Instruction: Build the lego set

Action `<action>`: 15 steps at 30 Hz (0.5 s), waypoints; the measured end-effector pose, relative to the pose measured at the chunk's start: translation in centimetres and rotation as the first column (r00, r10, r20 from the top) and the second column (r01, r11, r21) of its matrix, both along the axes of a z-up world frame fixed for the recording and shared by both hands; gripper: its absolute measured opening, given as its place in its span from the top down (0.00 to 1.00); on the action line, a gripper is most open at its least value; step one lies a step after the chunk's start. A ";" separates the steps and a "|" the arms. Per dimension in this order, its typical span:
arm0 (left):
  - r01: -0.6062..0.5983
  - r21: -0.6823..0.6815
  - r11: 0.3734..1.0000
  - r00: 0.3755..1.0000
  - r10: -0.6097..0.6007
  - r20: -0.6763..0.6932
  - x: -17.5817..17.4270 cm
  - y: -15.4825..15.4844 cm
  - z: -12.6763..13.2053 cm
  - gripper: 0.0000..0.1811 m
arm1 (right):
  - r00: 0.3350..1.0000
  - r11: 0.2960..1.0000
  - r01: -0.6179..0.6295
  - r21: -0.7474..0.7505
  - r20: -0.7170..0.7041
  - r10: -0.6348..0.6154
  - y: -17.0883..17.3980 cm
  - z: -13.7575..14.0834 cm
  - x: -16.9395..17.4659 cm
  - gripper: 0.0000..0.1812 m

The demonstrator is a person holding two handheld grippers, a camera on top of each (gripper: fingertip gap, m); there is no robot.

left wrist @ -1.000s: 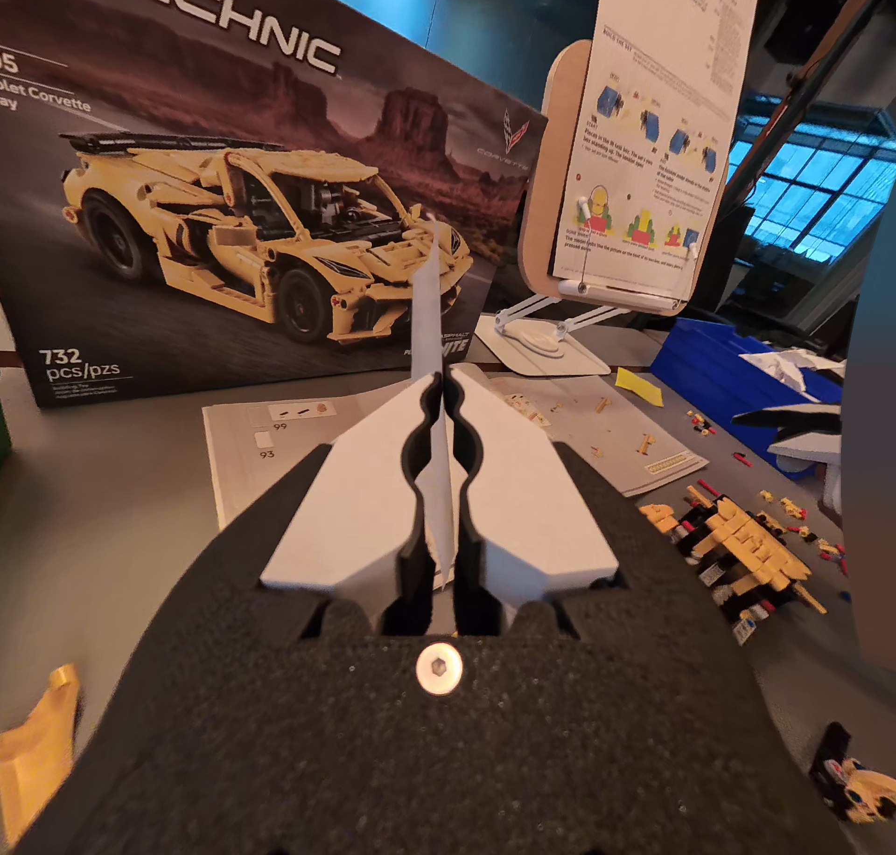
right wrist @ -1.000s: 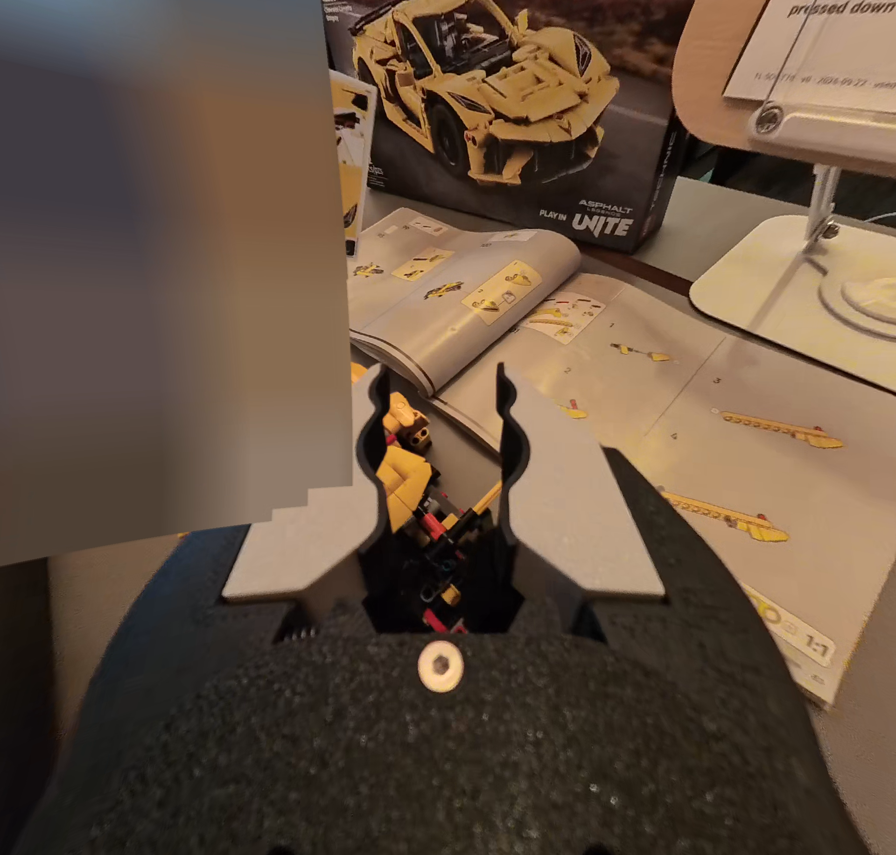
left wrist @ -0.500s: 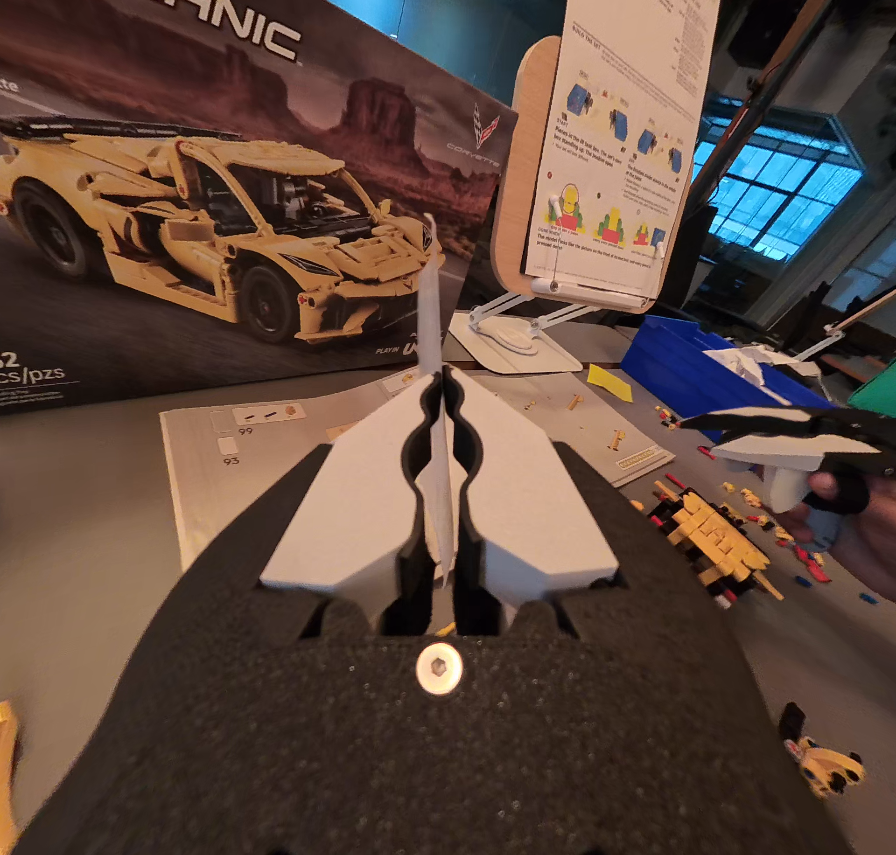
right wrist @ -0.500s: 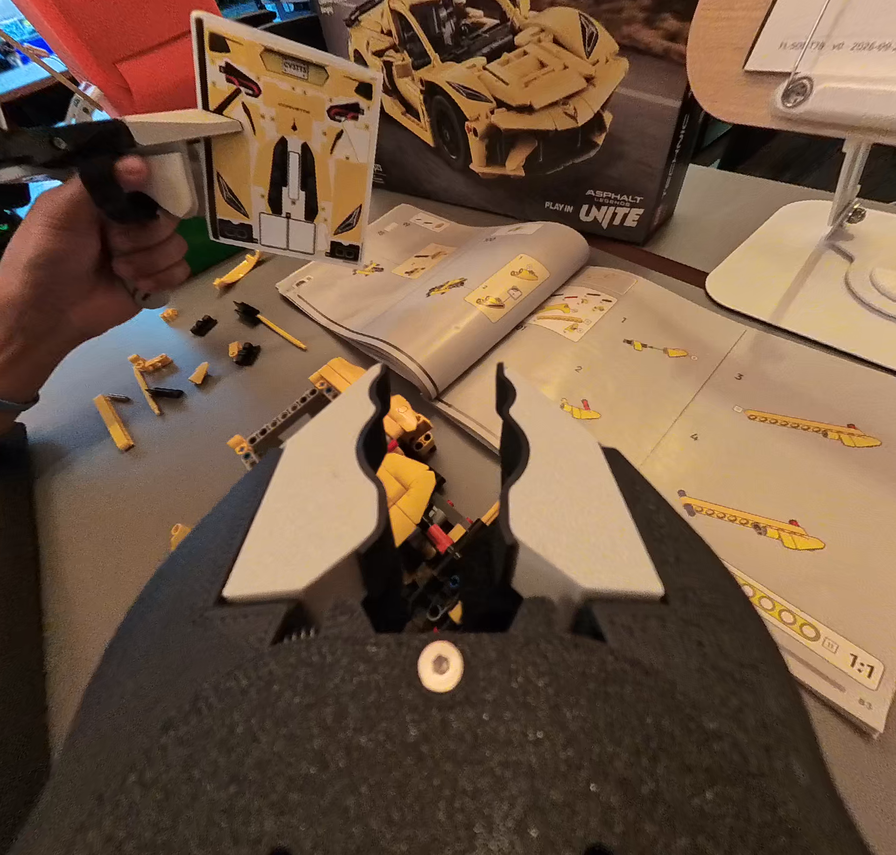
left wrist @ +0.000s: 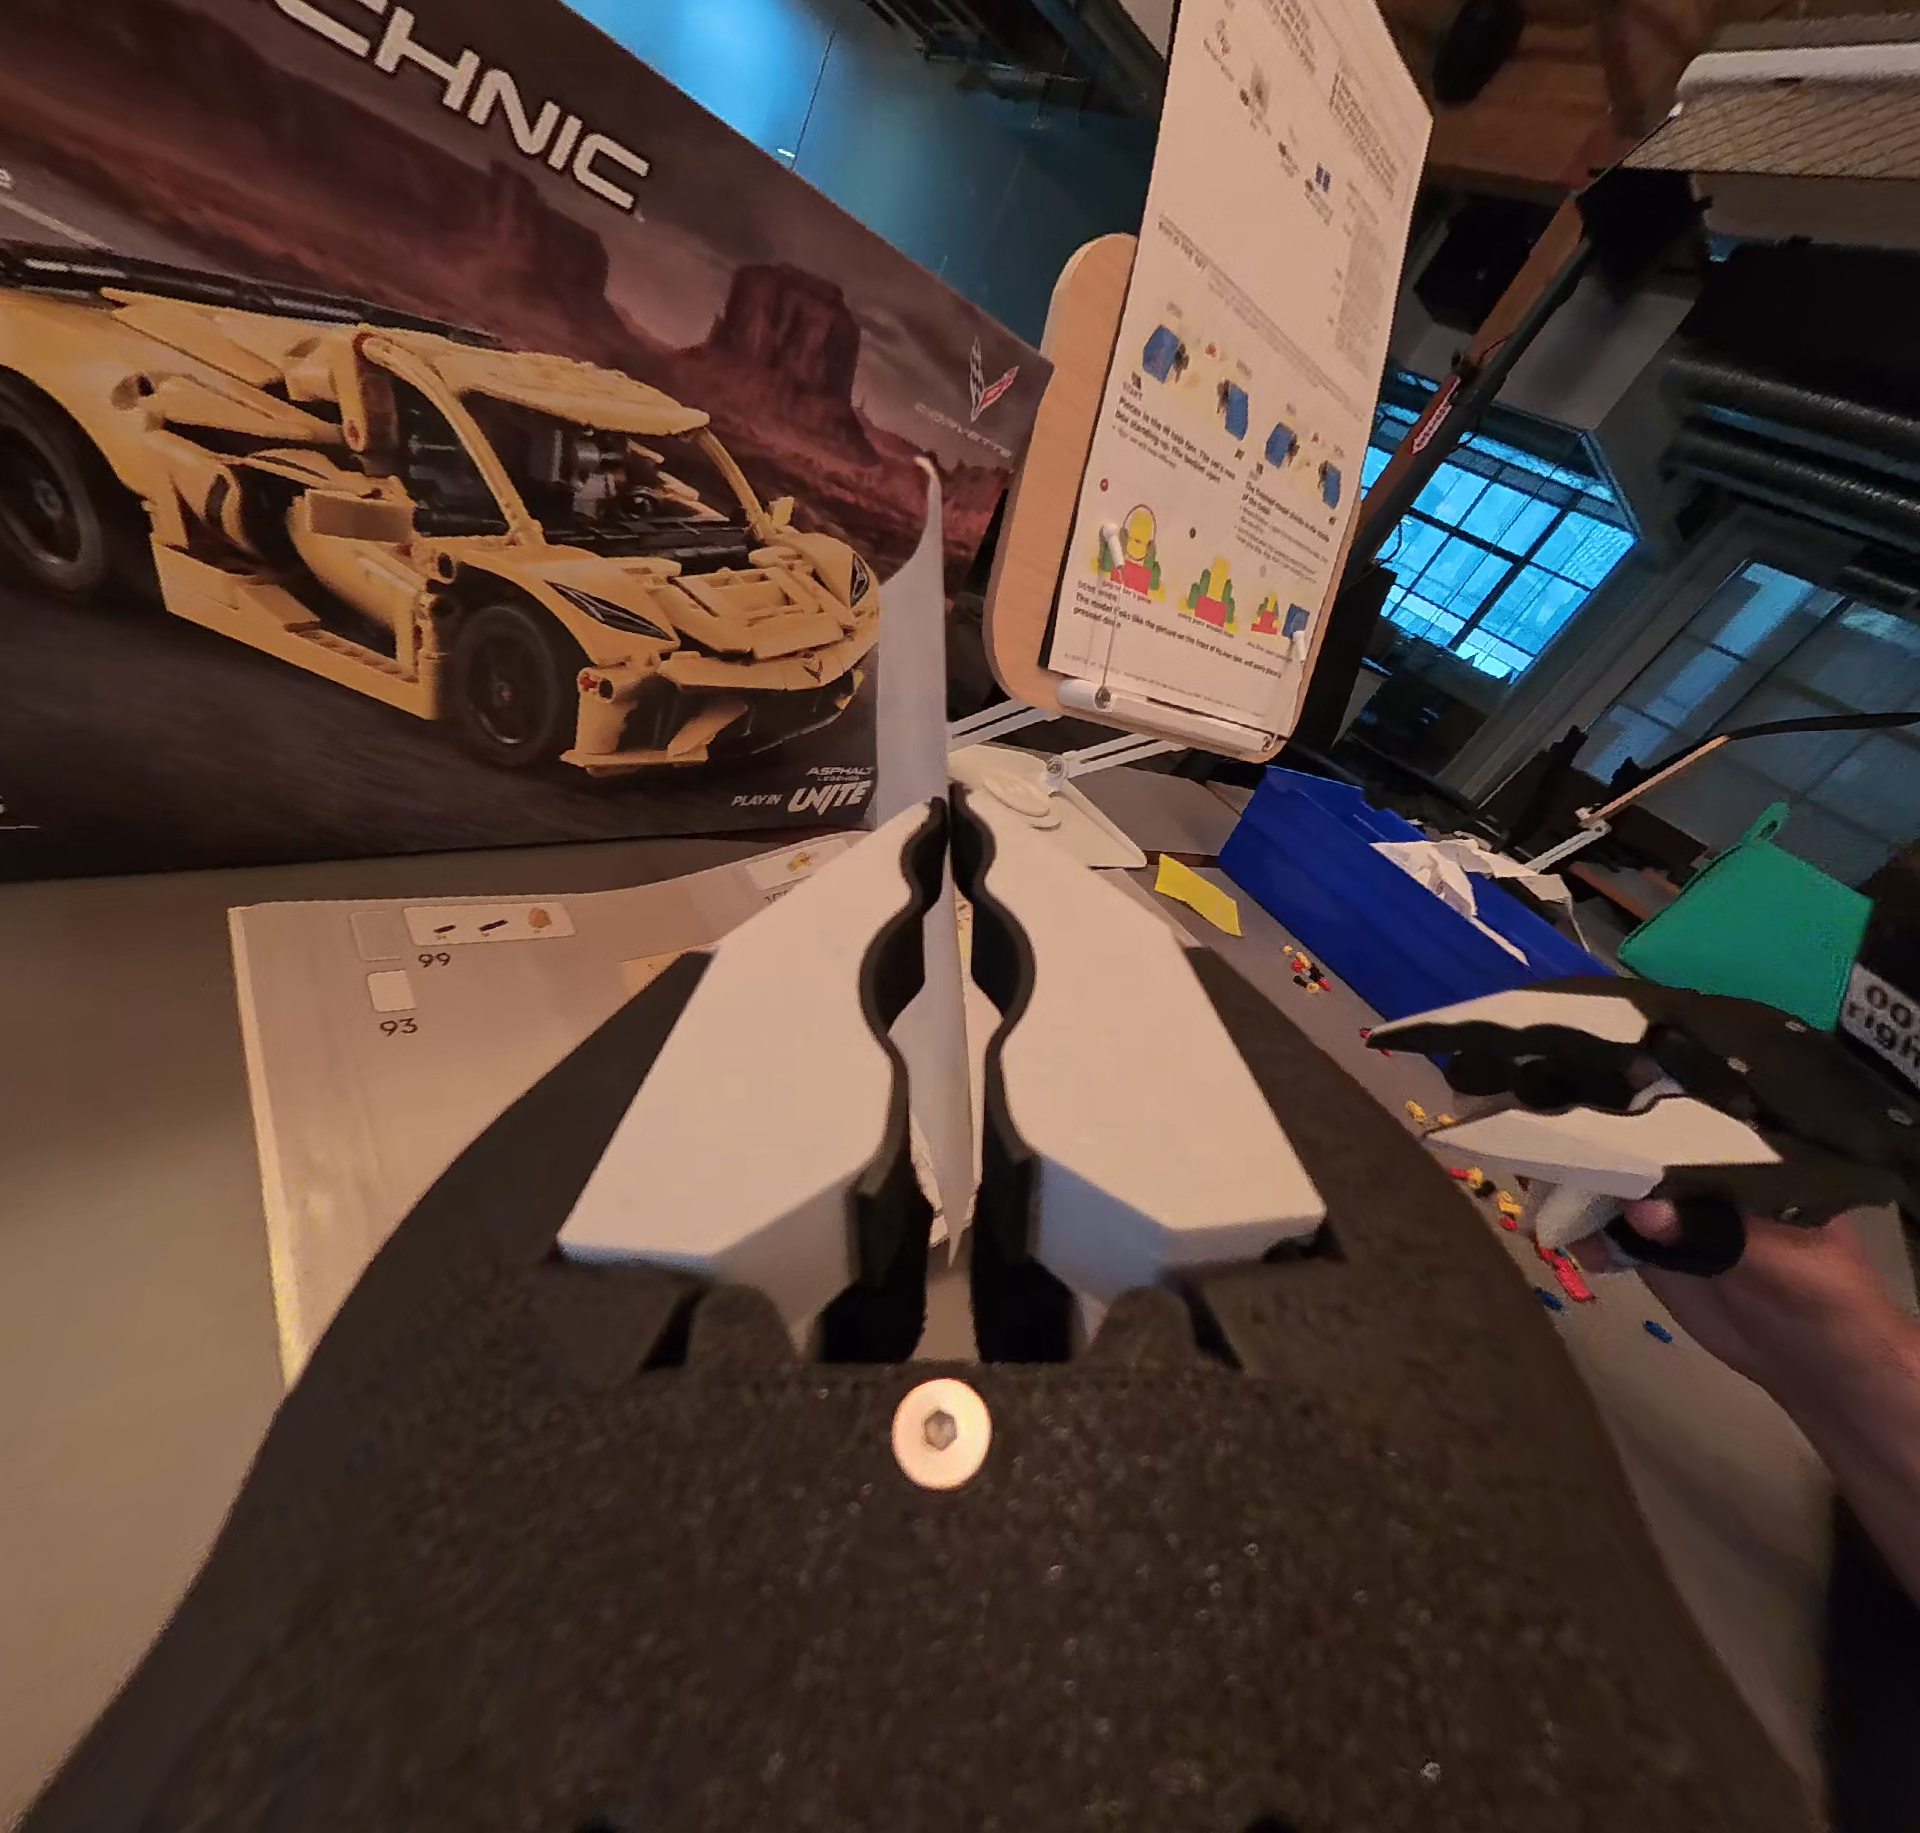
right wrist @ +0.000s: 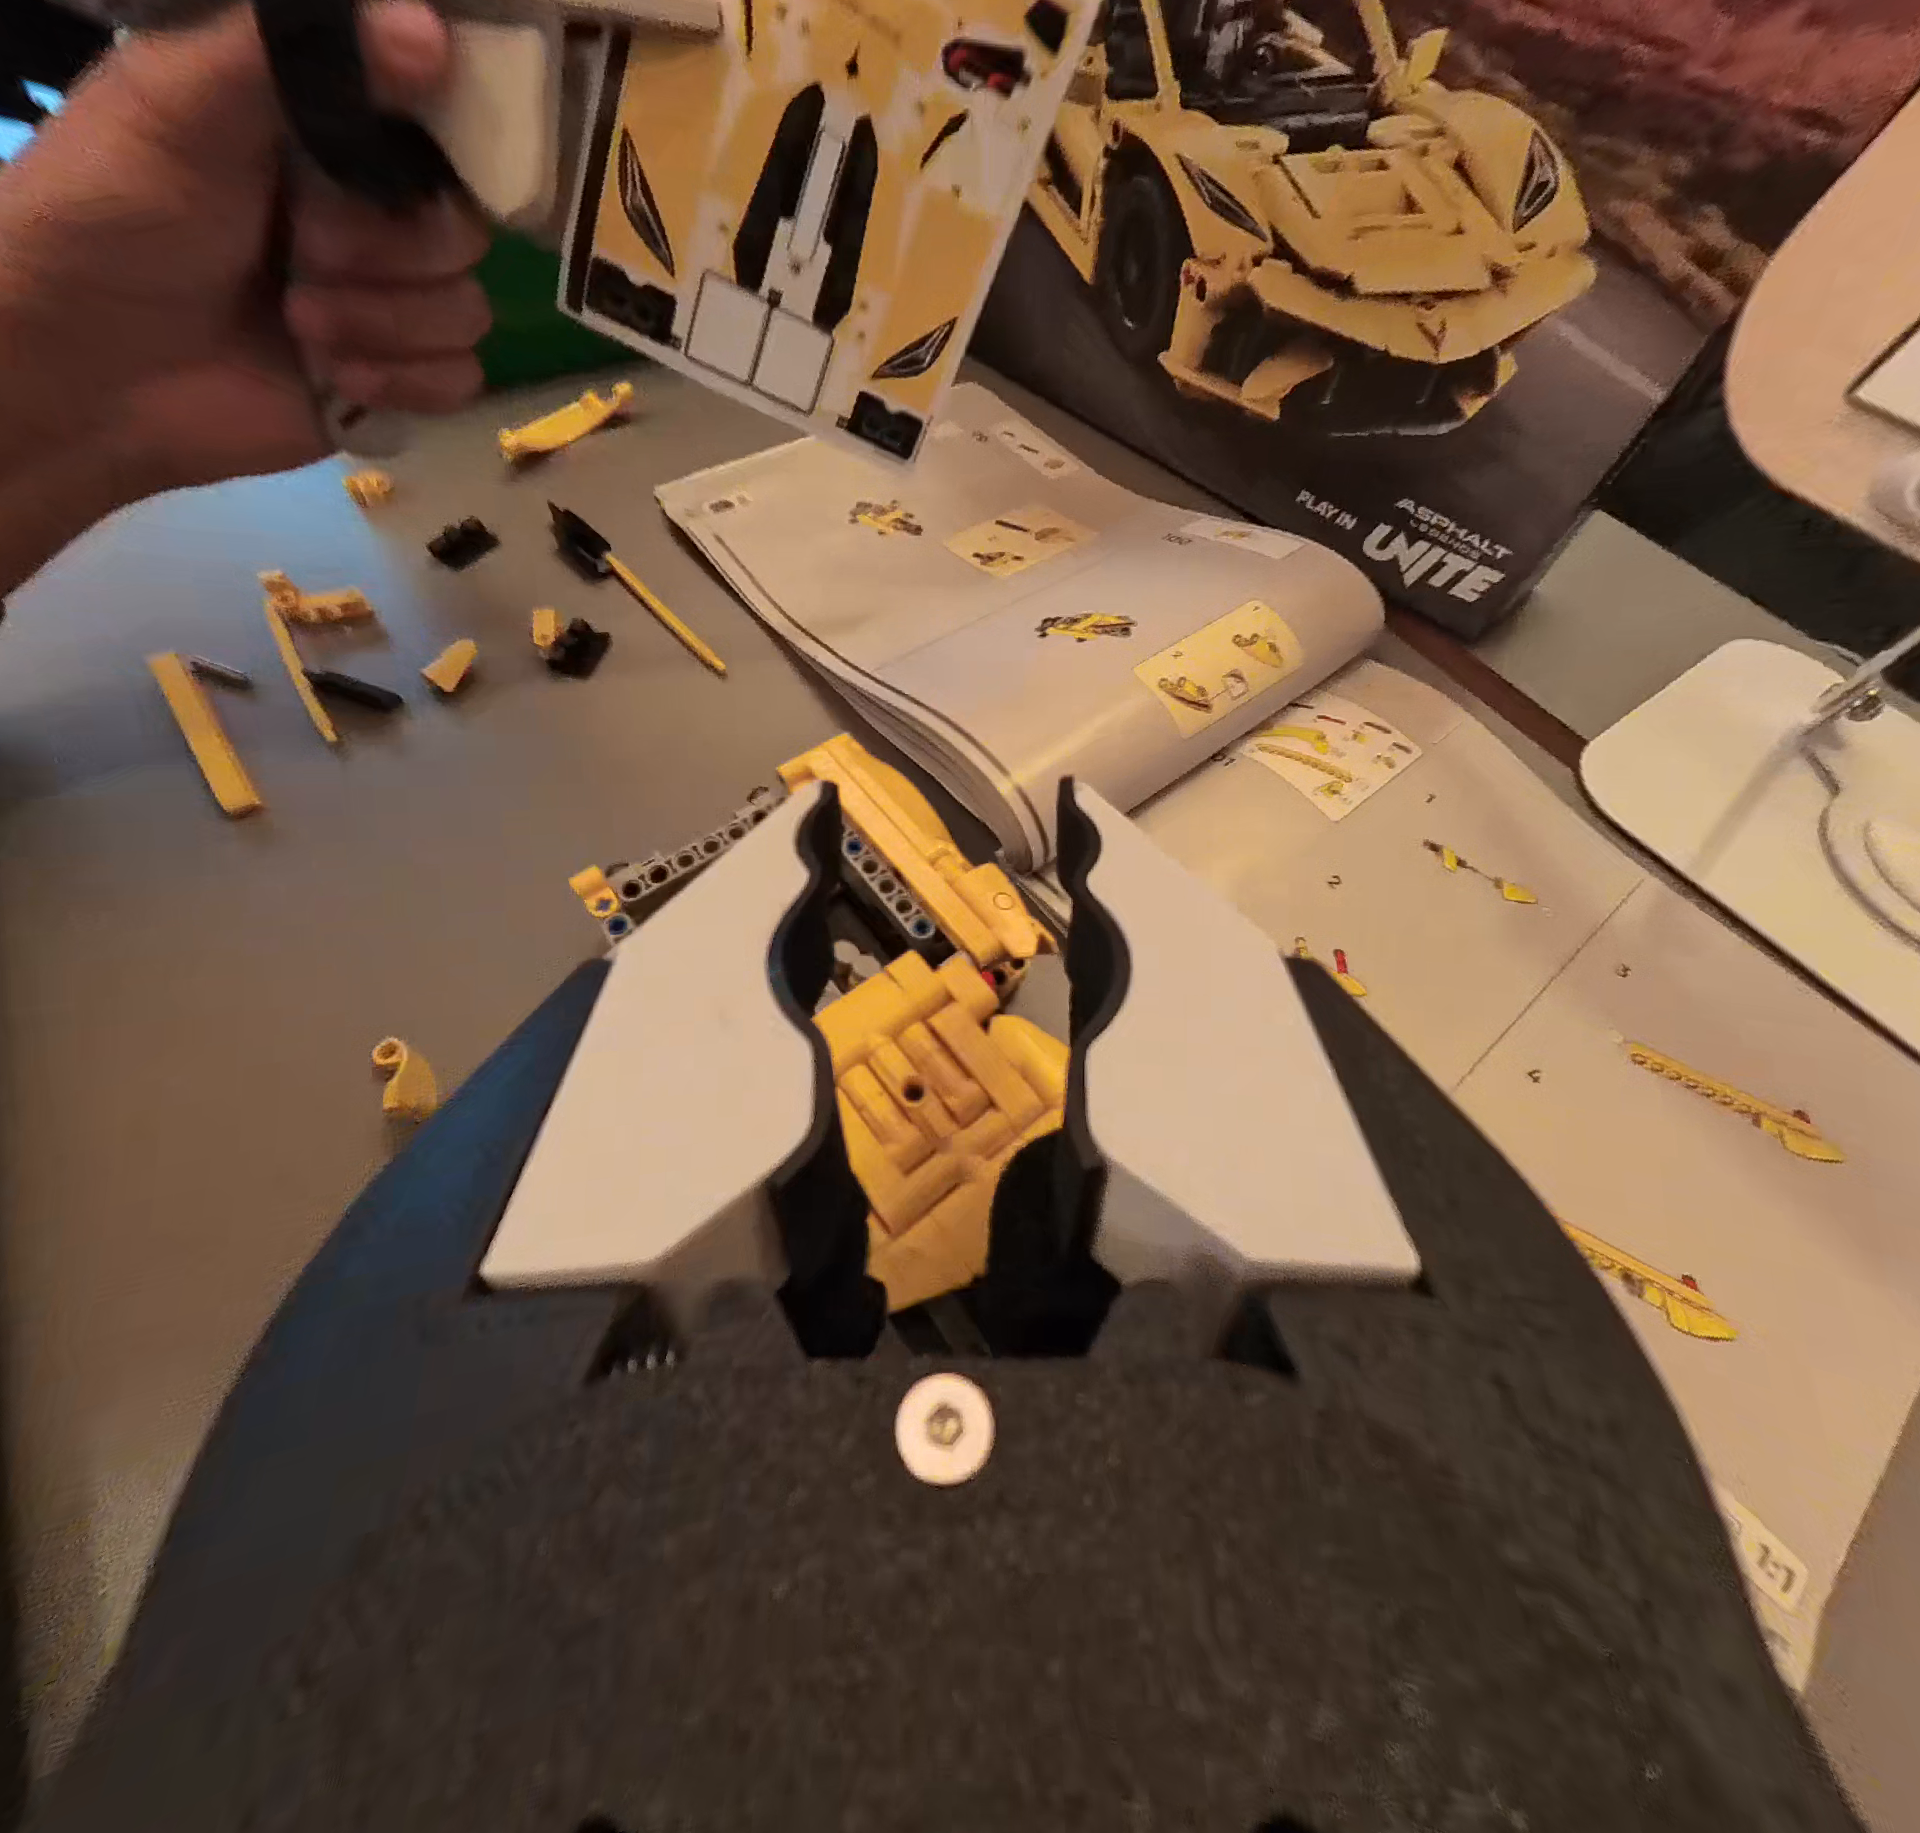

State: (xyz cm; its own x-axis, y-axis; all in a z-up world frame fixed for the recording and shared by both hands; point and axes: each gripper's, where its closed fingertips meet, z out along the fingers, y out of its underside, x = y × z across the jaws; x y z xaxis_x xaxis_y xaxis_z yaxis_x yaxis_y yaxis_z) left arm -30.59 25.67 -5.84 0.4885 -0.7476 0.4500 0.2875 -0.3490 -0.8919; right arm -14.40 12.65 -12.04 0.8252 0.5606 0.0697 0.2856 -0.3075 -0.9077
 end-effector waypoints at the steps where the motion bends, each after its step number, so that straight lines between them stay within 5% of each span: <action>1: 0.005 0.001 1.000 1.000 -0.005 0.001 0.0 -0.1 0.0 1.00 | 1.000 1.000 0.002 0.005 0.007 -0.002 0.0 -0.1 -0.4 0.78; 15: 0.025 -0.049 0.998 1.000 -0.025 -0.001 -0.3 0.0 -1.2 1.00 | 0.993 0.993 0.120 -0.017 0.006 -0.120 1.1 -1.2 3.6 0.78</action>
State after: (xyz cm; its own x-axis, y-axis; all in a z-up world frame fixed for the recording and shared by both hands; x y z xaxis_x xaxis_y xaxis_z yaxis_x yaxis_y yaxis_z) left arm -30.88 25.69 -7.01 0.4706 -0.7370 0.4851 0.2761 -0.3992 -0.8743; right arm -10.83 13.79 -13.25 0.8863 0.4586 0.0651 0.2501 -0.3554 -0.9006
